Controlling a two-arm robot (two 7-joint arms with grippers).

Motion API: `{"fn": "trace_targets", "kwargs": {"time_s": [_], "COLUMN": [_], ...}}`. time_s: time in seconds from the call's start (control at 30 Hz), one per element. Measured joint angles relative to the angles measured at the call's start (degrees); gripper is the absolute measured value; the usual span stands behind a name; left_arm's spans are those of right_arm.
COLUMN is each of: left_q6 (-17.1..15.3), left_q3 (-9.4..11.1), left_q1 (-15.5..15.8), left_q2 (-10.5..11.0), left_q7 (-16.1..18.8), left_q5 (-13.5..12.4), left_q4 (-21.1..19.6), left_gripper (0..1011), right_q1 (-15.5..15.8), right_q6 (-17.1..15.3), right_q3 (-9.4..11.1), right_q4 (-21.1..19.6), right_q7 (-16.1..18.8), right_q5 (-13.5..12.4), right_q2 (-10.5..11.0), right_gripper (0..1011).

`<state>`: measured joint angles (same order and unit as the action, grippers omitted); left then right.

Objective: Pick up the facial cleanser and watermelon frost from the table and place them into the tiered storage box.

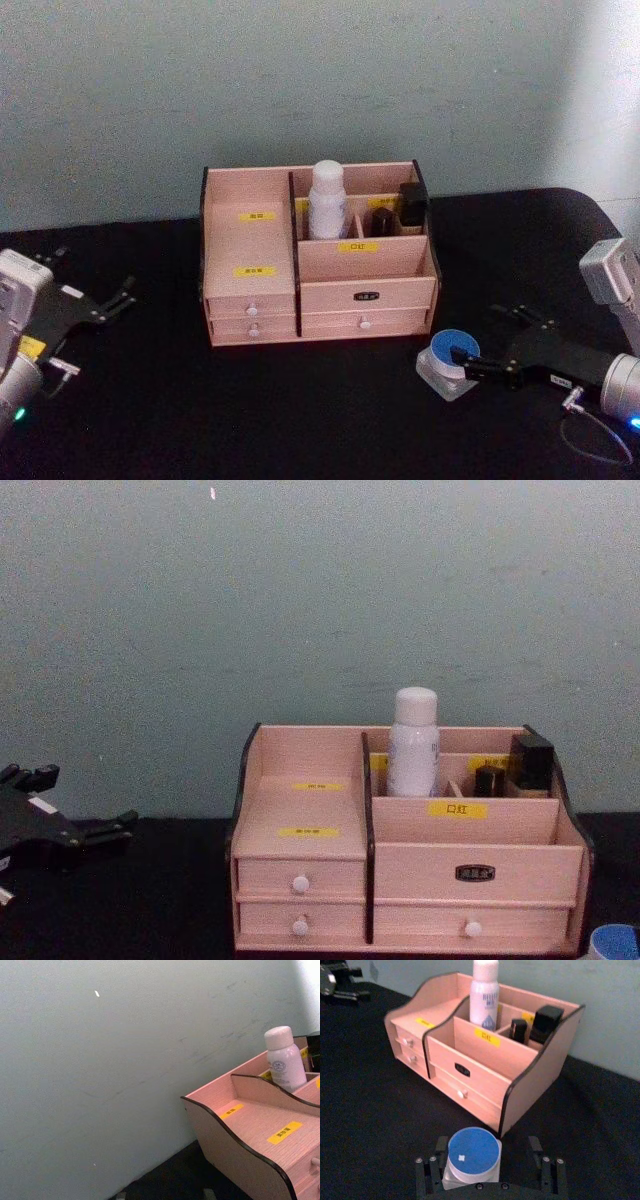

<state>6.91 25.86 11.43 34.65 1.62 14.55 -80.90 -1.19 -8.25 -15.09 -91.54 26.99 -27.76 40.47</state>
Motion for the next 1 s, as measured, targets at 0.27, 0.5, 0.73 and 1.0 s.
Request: {"fn": "trace_targets", "kwargs": {"time_s": [0.27, 0.5, 0.73, 1.0], "left_q6": [0.0, 0.0, 0.0, 0.0], "left_q3": [0.0, 0.0, 0.0, 0.0], "left_q1": [0.0, 0.0, 0.0, 0.0], "left_q2": [0.0, 0.0, 0.0, 0.0], "left_q7": [0.0, 0.0, 0.0, 0.0], "left_q5": [0.0, 0.0, 0.0, 0.0], "left_q4": [0.0, 0.0, 0.0, 0.0], "left_gripper": [1001, 1001, 1001, 1001], "right_q1": [-1.6, -2.3, -2.7, -2.5], "right_q6": [-1.4, -1.4, -1.3, 0.0], "right_q3": [-1.3, -1.8, -2.2, -1.8], "right_q4": [2.4, 3.3, 3.6, 3.0], "right_q7": [0.3, 1.2, 1.9, 2.2], "right_q5": [0.7, 0.6, 0.4, -0.5], "right_q2": [-1.0, -1.4, -1.6, -1.6], "right_gripper": [1000, 1000, 1000, 1000]}}
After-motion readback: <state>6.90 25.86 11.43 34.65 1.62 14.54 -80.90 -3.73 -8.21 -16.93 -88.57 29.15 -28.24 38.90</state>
